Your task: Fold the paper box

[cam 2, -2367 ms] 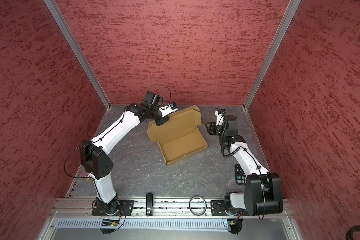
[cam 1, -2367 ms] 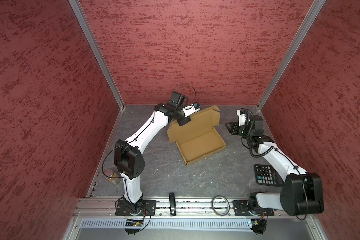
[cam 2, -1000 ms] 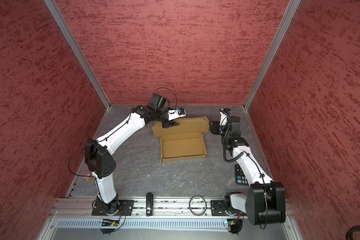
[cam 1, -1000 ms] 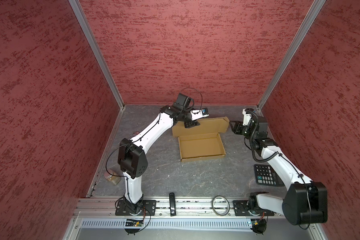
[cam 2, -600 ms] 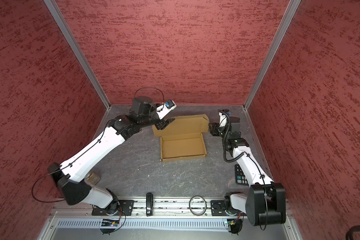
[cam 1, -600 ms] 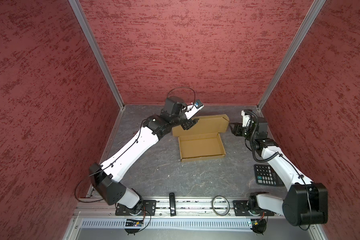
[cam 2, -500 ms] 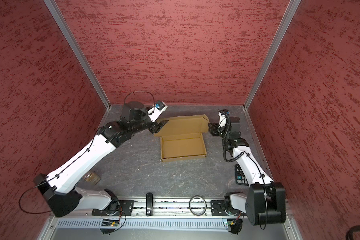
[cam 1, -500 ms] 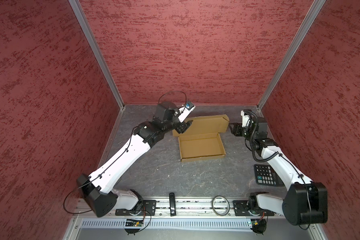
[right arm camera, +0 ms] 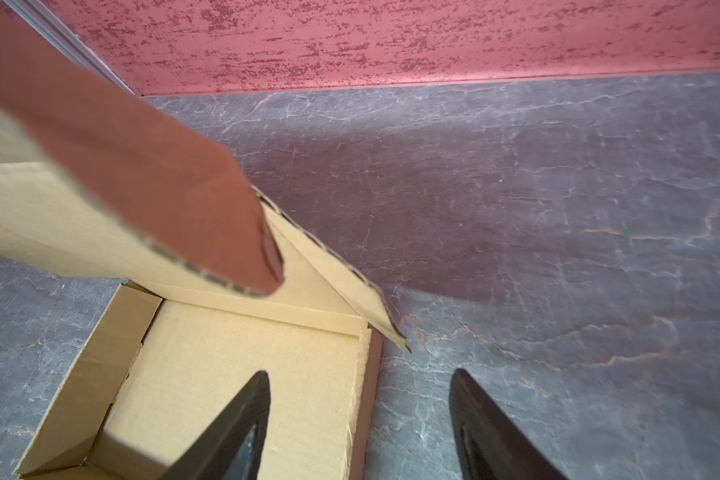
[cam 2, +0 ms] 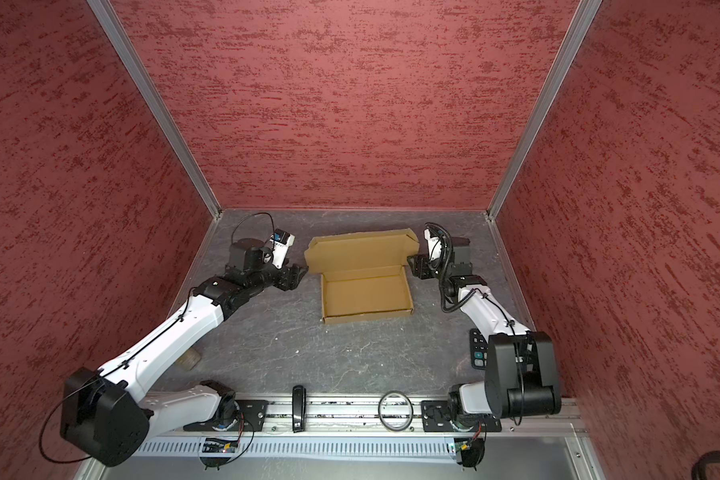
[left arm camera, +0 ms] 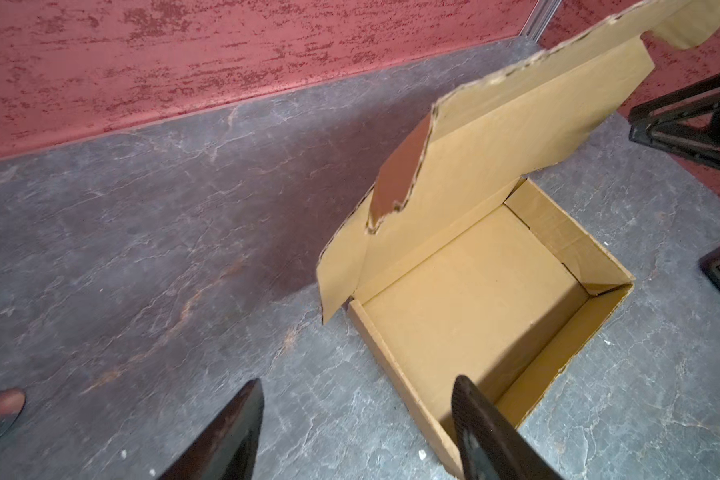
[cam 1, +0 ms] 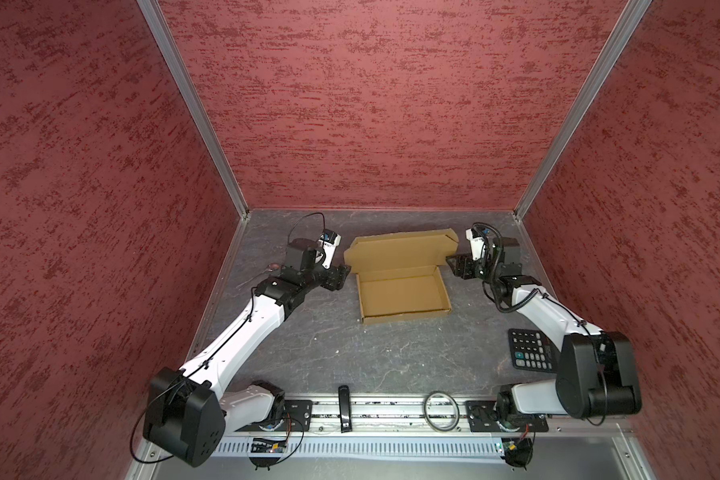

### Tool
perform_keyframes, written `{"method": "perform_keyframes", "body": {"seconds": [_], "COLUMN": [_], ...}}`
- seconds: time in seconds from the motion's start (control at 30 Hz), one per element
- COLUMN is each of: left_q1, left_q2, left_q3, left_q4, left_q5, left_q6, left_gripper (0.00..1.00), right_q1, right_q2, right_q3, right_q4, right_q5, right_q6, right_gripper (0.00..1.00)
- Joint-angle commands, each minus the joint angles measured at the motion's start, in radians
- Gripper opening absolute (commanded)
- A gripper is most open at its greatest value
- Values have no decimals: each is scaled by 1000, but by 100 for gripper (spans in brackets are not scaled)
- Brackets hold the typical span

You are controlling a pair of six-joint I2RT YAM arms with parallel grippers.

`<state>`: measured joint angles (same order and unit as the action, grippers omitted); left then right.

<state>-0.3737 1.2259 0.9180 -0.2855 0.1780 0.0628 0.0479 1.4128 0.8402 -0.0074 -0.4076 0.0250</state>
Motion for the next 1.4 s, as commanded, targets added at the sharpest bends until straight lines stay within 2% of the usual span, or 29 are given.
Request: {"method": "perform_keyframes", "body": {"seconds": [0.0,0.17,0.47,0.77,1.0,1.17,1.37], "left_q1": [10,21,28,27,25,2,-22], "left_q2": [49,107,209,233,220,236,242], "left_q3": [-4,-21,28,33,43,64,77], "left_q4": [138,229,255,274,278,245,235], "left_q5": [51,63,52,49,80,65,53], "left_q6": [0,6,33,29,-31,-41,-61], "left_gripper": [70,68,63,59,50,46,37], "right_q1": [-6,-6,-6,-6,-5,-6,-5], "right_q2": [25,77,130,140,126,99,85], "right_q3": [46,76,119,120,108,87,77], "right_q4": [65,80,88,92,95,99,92], "right_q5": [-50,-69,-127,-155,-183,-192,-185], "right_q6": [-30,-42,-45,-34,-16,-6,1], "right_gripper": [69,69,64,51,42,39,30]}}
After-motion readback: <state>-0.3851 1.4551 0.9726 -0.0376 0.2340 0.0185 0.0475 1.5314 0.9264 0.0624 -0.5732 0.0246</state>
